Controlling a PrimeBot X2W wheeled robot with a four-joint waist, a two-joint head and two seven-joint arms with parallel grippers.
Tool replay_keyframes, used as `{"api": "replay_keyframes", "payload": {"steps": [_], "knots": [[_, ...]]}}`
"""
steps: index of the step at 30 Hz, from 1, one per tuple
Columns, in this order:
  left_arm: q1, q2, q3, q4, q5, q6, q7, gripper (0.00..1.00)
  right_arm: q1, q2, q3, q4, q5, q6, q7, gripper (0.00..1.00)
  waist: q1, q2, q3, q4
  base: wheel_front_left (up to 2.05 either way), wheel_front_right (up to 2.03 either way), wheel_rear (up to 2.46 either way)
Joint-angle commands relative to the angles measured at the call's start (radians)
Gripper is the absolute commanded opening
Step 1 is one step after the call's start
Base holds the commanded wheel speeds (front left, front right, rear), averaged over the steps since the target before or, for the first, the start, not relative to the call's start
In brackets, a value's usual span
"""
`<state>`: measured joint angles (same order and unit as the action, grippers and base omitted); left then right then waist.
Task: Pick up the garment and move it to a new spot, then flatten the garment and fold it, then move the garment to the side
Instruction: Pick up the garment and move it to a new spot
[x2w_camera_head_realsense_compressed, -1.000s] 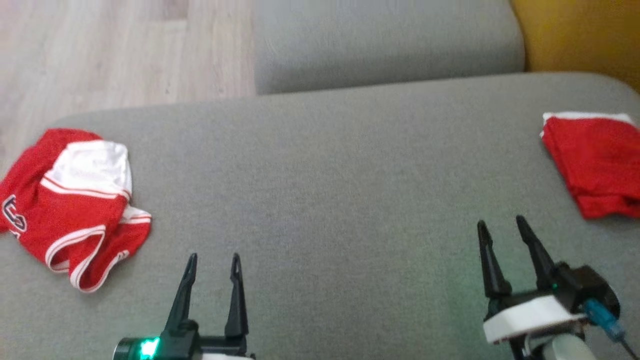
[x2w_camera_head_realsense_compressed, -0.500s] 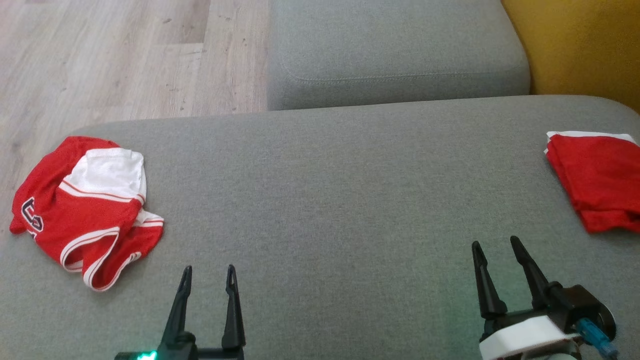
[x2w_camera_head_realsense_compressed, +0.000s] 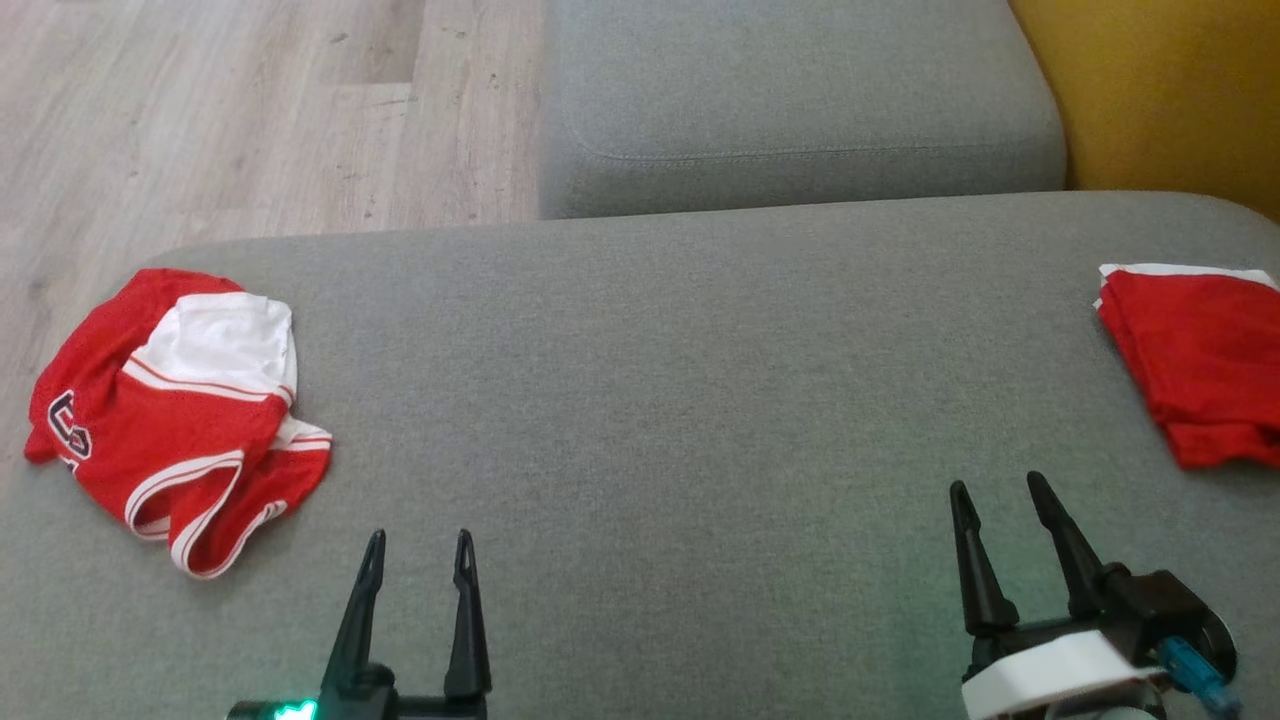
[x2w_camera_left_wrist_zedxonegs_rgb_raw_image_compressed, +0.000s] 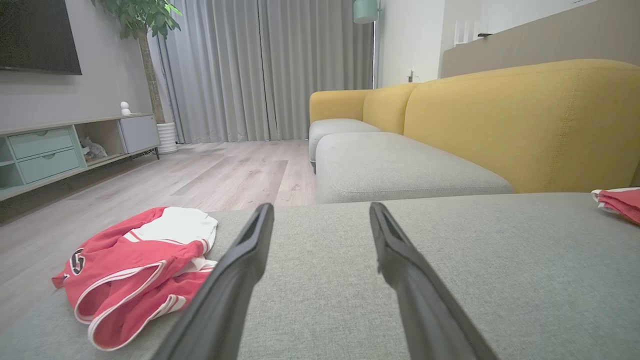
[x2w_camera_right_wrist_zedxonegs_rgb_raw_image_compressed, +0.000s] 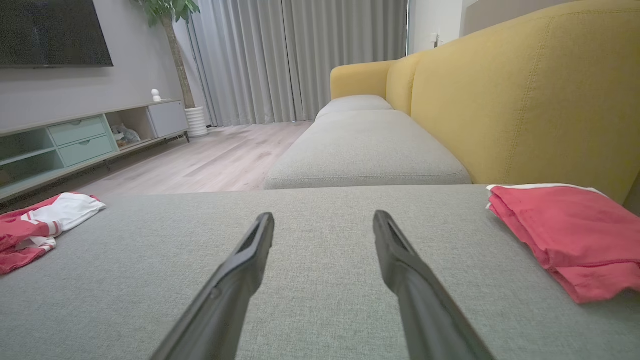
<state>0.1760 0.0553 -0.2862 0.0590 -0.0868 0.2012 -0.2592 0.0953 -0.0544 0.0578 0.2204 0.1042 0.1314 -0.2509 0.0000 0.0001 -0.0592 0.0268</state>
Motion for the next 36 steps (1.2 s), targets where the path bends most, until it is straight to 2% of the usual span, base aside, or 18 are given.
{"api": "replay_keyframes", "payload": {"steps": [1, 9, 21, 28, 32, 36], "knots": [[-0.035, -0.005, 0.039, -0.03, 0.01, -0.003, -0.003, 1.0, -0.019, 0.001, 0.022, -0.039, -0.011, -0.001, -0.011, 1.0, 0.0, -0.0001, -0.003, 0.005, 0.0, 0.0, 0.0], [-0.037, -0.005, 0.037, -0.031, 0.017, -0.007, -0.003, 1.0, -0.011, 0.003, 0.021, -0.042, -0.01, -0.001, -0.011, 1.0, 0.0, -0.0001, 0.004, 0.074, 0.0, 0.0, 0.0], [-0.045, -0.005, 0.052, -0.05, 0.031, -0.007, -0.003, 1.0, -0.026, 0.004, 0.033, -0.044, -0.015, -0.001, -0.011, 1.0, 0.0, -0.0001, 0.052, 0.333, 0.0, 0.0, 0.0], [-0.057, -0.005, 0.073, -0.071, 0.038, -0.004, -0.003, 1.0, -0.034, 0.002, 0.027, -0.045, -0.023, -0.001, -0.011, 1.0, 0.0, -0.0001, 0.087, 0.437, 0.0, 0.0, 0.0], [-0.093, -0.005, 0.091, -0.098, 0.04, -0.001, -0.003, 1.0, -0.047, -0.025, 0.025, -0.051, -0.034, -0.001, -0.011, 1.0, 0.0, -0.0001, 0.149, 0.469, 0.0, 0.0, 0.0], [-0.183, -0.004, 0.114, -0.119, 0.044, -0.003, -0.003, 1.0, -0.084, -0.083, 0.025, -0.06, -0.047, -0.001, -0.011, 1.0, 0.0, -0.0001, 0.249, 0.467, 0.0, 0.0, 0.0]]}}
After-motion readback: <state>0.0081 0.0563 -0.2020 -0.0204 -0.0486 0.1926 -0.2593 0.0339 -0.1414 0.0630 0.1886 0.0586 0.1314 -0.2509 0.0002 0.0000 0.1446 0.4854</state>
